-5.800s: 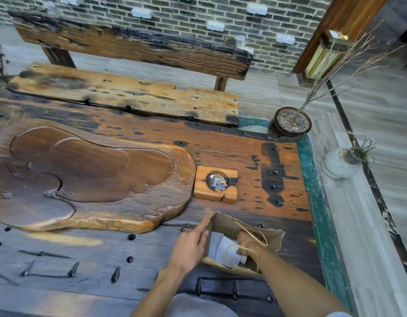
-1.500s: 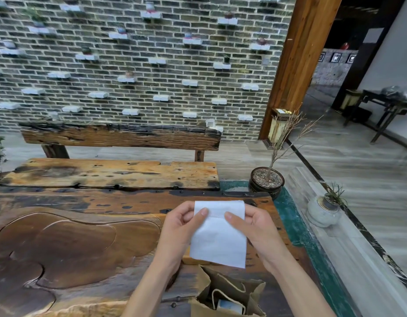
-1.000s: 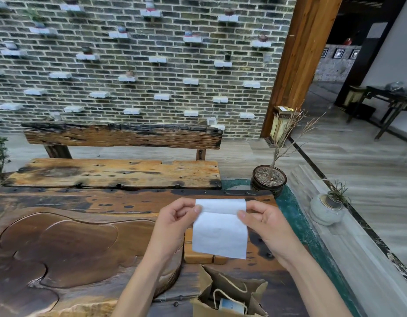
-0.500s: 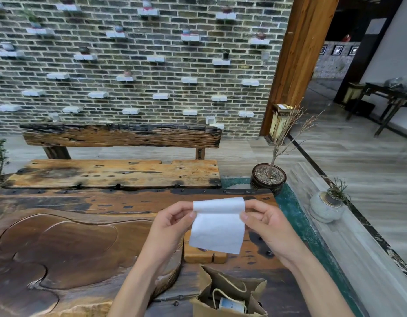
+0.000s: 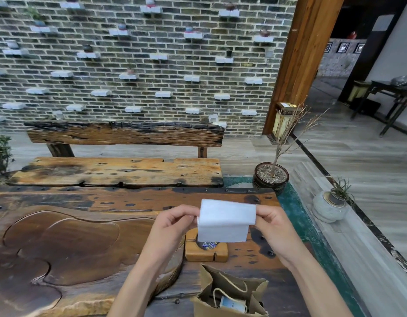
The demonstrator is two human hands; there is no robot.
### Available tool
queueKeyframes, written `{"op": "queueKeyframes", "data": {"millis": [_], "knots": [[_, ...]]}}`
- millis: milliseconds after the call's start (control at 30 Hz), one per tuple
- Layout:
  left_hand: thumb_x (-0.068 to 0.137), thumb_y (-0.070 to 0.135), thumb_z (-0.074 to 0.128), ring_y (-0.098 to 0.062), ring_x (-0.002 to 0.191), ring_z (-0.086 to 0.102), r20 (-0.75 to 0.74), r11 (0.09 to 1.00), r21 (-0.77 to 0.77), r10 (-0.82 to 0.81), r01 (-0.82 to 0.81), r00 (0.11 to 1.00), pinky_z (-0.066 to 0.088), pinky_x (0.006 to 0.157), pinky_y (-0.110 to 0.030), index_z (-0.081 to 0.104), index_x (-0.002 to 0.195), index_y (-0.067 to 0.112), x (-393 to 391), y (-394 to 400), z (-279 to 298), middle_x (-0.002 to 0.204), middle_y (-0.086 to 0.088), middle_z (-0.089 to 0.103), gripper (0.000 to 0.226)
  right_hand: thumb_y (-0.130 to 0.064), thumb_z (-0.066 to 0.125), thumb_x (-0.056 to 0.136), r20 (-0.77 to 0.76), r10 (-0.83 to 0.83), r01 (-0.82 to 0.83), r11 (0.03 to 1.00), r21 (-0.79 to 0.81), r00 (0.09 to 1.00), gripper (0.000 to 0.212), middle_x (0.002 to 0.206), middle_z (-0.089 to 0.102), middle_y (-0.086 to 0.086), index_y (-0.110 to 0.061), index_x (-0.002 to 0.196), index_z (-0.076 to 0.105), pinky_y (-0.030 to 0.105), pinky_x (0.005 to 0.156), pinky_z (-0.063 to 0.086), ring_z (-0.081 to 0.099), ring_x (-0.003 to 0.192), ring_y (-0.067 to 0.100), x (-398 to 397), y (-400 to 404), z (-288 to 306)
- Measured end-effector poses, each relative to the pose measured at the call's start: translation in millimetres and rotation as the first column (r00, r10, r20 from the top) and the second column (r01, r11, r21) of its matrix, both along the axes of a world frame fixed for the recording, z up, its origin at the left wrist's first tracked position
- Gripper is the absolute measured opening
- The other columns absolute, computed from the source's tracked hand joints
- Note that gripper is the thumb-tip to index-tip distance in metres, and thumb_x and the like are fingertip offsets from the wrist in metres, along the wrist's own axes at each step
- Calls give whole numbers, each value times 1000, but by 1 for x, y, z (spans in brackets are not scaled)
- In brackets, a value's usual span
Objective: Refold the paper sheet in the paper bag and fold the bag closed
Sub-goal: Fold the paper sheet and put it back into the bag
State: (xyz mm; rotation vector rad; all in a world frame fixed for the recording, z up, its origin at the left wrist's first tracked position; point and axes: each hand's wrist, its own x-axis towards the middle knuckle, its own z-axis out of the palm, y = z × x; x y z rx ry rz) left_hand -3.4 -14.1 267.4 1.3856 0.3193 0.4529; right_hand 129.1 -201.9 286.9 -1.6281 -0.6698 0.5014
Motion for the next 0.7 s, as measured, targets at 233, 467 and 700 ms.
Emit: {"op": "queueKeyframes", "data": {"millis": [233,467,700], "knots": [[95,-9,47,-16,91,68,19,1000,6,29,-29,999,54,77,-23,77,84,2,5,1,-2,97,-7,72,34,-7,40,103,-30,-49,50,998,24,998,37,102,73,-1,-23,94,72,41,86,49,66,100,27,5,2,-9],[96,-3,51,-20,90,66,47,986,-156,69,-61,996,51,78,-43,74,90,-2,11,-7,4,96,-12,70,24,-49,65,81,-346,-105,147,985,95,932,43,108,75,8,-20,114,68,44,89,51,70,102,27,1,11,-12],[75,14,77,-12,78,62,50,987,-137,87,-80,995,47,70,-37,73,95,14,14,-15,2,83,1,70,20,-31,66,88,-338,-87,129,986,103,937,24,85,73,5,-8,92,73,34,73,44,63,81,18,-10,25,-12]]}}
